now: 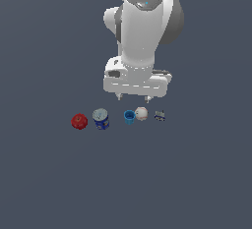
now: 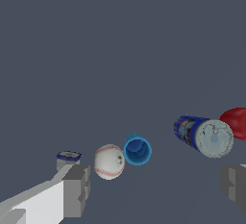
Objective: Pick up a designated object from a clutter of objects.
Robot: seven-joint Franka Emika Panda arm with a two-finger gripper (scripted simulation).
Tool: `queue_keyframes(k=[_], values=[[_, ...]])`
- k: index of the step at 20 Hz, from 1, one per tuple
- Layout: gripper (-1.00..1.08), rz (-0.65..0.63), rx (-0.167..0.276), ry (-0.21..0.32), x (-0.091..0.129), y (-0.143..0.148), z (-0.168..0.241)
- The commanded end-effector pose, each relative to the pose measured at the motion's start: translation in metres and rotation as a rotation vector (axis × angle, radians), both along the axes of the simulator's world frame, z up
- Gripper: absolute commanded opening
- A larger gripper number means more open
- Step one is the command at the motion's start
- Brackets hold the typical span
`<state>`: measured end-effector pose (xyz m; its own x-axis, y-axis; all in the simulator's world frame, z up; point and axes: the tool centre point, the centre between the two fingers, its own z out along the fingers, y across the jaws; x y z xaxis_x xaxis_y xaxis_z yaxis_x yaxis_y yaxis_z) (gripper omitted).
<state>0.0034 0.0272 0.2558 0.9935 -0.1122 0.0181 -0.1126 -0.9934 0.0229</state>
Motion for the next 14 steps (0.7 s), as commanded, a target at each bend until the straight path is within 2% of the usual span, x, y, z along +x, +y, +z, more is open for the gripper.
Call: queue_keyframes(k=[1, 7, 14], values=[[1.00, -0.015, -0.003, 0.001, -0.003, 0.019, -0.024], [1.00, -0.052, -0.003, 0.001, -0.021, 0.070, -0.084], [1.00, -0.091, 0.007, 0.004, -0.055, 0.121, -0.145]])
